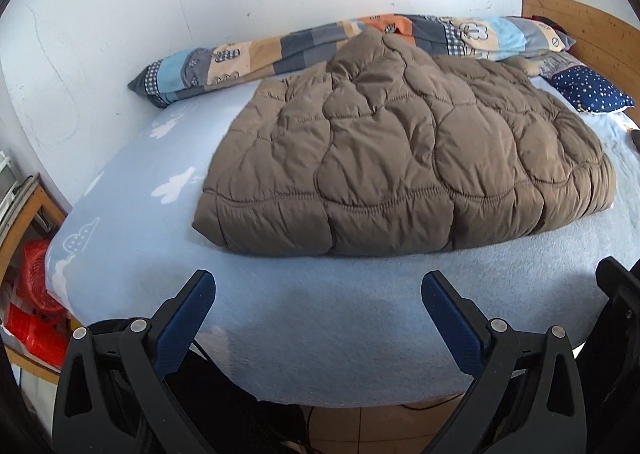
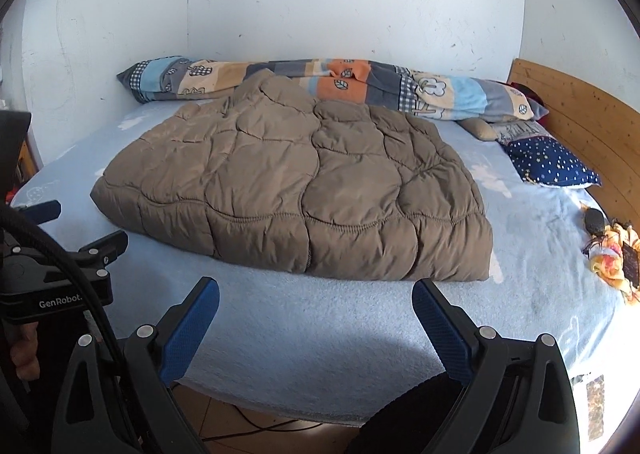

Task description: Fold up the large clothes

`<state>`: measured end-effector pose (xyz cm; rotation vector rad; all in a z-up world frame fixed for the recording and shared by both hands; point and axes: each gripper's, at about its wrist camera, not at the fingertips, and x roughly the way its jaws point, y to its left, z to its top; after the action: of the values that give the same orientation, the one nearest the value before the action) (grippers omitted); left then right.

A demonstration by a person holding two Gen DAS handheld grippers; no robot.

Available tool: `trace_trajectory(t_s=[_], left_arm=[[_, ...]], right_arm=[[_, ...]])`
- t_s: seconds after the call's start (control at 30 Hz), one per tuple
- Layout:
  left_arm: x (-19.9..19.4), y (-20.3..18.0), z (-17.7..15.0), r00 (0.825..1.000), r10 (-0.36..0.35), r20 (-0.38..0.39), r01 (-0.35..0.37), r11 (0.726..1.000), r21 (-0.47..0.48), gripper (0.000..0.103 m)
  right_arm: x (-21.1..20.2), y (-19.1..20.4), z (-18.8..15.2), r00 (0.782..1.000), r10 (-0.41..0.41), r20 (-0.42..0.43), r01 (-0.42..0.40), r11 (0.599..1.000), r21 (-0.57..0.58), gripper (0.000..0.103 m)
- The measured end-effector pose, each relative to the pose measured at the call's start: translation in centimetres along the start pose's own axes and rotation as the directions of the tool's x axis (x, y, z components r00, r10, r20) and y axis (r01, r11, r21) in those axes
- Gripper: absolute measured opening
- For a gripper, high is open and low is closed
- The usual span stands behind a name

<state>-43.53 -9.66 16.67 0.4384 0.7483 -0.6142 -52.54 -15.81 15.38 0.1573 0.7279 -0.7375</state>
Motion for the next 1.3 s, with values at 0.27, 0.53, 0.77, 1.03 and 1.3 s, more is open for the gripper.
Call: trace_trajectory(t_s=[0.27, 0.53, 0.77, 1.03, 1.3], left_arm=[[0.7, 0.1, -0.1, 1.000, -0.004, -0.020, 0.003, 1.000, -0.008, 0.103], [0.9, 0.2, -0.1, 1.000, -0.003, -0.030, 0.003, 1.000, -0.010, 0.103], [1.1, 0.3, -0.1, 0.999, -0.010, -0.037, 0.009, 1.000, -0.013, 0.103], [1.1, 0.4, -0.1, 0.999, -0.009, -0.040, 0.009, 1.000, -0.011, 0.103], [1.1, 0.4, -0.1, 0.999, -0.008, -0.039, 0.008, 1.000, -0.015, 0.103]], right_arm=[[0.6, -0.2, -0.1, 1.000, -0.014, -0.021, 0.014, 1.000, 0.008, 0.099], [0.7, -0.3, -0.1, 1.000, -0.015, -0.028, 0.015, 1.000, 0.006, 0.099], [0.7, -0.2, -0.2, 0.999, -0.018, -0.031, 0.018, 1.000, 0.011, 0.099], [0.7, -0.3, -0.2, 0.999, -0.020, -0.030, 0.021, 1.000, 0.014, 0.099], [0.5, -0.4, -0.2, 0.999, -0.024, -0.030, 0.025, 1.000, 0.017, 0.099]])
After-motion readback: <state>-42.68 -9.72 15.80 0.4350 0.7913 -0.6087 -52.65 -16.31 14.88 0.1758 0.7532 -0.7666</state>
